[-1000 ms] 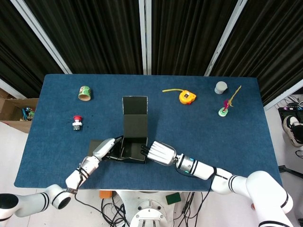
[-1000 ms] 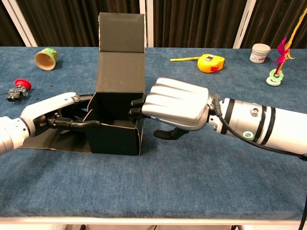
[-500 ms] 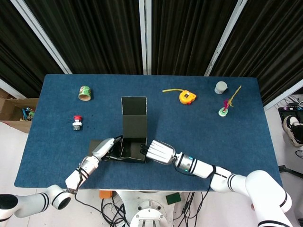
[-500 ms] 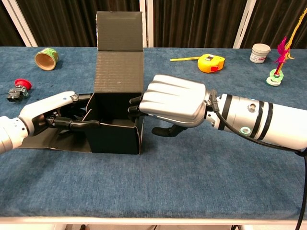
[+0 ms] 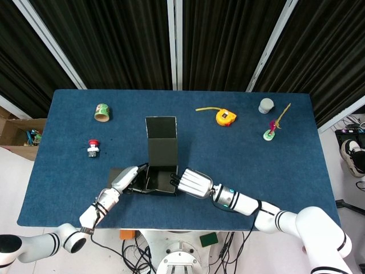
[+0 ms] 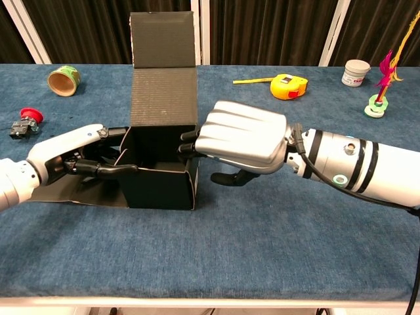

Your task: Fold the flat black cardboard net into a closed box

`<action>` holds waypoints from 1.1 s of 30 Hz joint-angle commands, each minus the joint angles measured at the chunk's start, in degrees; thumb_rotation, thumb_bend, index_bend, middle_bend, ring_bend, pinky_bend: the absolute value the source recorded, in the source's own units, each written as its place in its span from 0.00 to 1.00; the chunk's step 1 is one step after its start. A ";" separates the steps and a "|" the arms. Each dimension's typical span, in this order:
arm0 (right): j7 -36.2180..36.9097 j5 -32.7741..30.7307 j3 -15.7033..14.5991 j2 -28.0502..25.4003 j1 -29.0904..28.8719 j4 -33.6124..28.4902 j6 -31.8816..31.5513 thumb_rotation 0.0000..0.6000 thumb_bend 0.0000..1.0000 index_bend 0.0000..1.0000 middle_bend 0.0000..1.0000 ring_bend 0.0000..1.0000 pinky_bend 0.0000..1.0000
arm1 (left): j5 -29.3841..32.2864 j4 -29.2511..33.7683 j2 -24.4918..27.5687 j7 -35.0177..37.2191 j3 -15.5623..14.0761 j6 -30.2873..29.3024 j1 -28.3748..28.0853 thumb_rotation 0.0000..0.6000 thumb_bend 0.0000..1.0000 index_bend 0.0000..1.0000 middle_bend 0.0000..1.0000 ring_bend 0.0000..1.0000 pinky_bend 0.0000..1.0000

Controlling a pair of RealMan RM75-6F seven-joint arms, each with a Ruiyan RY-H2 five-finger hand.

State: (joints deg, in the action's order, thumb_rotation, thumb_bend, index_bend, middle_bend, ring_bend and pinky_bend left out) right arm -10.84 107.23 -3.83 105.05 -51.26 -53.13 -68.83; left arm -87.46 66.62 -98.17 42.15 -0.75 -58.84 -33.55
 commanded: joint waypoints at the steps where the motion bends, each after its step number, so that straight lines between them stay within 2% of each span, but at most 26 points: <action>1: -0.81 -0.89 0.72 -0.77 0.74 -1.33 -0.68 1.00 0.30 0.83 0.67 0.83 1.00 | 0.34 0.25 0.06 -0.53 0.30 -0.07 0.10 0.77 0.05 0.41 0.43 0.56 0.89; 2: -1.54 -1.49 1.07 -1.26 0.95 -2.07 -0.34 1.00 0.27 0.74 0.60 0.82 1.00 | 0.50 0.41 0.08 -0.95 0.49 -0.06 0.08 0.78 0.05 0.41 0.43 0.56 0.89; 3: -2.13 -1.97 1.36 -1.69 1.08 -2.77 0.00 1.00 0.22 0.55 0.46 0.80 1.00 | 0.63 0.54 0.10 -1.35 0.61 0.00 0.06 0.78 0.05 0.39 0.43 0.56 0.88; 5: -2.94 -2.78 1.84 -2.48 1.33 -4.36 0.47 1.00 0.14 0.34 0.30 0.77 1.00 | 0.91 0.83 0.20 -2.42 0.83 0.16 -0.01 0.78 0.05 0.37 0.42 0.56 0.88; 8: -4.12 -3.92 2.34 -3.67 1.86 -6.61 1.12 1.00 0.08 0.15 0.19 0.75 1.00 | 1.47 1.62 0.51 -4.54 1.15 0.51 -0.04 0.78 0.05 0.30 0.39 0.54 0.84; 9: -4.36 -4.22 2.43 -3.92 2.06 -7.03 1.25 1.00 0.06 0.08 0.16 0.75 1.00 | 1.59 2.01 0.70 -5.00 1.18 0.65 -0.06 0.78 0.05 0.28 0.37 0.52 0.83; 11: -4.46 -4.98 2.66 -4.49 2.61 -7.96 1.34 1.00 0.05 0.02 0.14 0.74 1.00 | 1.79 2.98 1.21 -6.22 1.20 0.80 -0.02 0.77 0.05 0.23 0.31 0.42 0.80; 14: -3.96 -5.76 2.90 -5.19 3.54 -8.69 0.72 1.00 0.03 0.00 0.12 0.74 1.00 | 2.22 4.48 1.91 -8.44 1.33 0.61 0.26 0.75 0.05 0.19 0.24 0.29 0.73; 18: -2.52 -6.30 3.14 -6.07 5.05 -9.49 -1.34 1.00 0.03 0.00 0.11 0.74 1.00 | 2.86 6.87 3.08 -11.09 1.29 0.62 0.70 0.72 0.05 0.16 0.18 0.21 0.59; 21: 0.13 -7.09 3.15 -7.07 6.79 -10.79 -3.34 1.00 0.03 0.00 0.11 0.74 1.00 | 3.24 8.58 4.04 -13.18 1.27 0.09 1.25 0.70 0.05 0.14 0.15 0.18 0.53; 28: 13.91 -13.53 2.58 -9.89 13.37 -17.44 -5.61 1.00 0.03 0.00 0.14 0.73 1.00 | 3.17 13.10 7.92 -18.72 1.18 -3.99 3.63 0.67 0.05 0.14 0.14 0.18 0.52; 33: 28.48 -22.05 3.44 -10.98 16.80 -23.22 -0.59 1.00 0.02 0.01 0.16 0.72 1.00 | 2.82 16.25 10.95 -22.35 1.62 -9.08 6.22 0.68 0.05 0.14 0.14 0.18 0.52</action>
State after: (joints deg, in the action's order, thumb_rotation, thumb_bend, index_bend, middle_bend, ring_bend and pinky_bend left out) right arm 9.00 91.13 -0.88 95.37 -37.46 -71.84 -72.66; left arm -84.48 81.62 -88.42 20.71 0.66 -66.49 -28.38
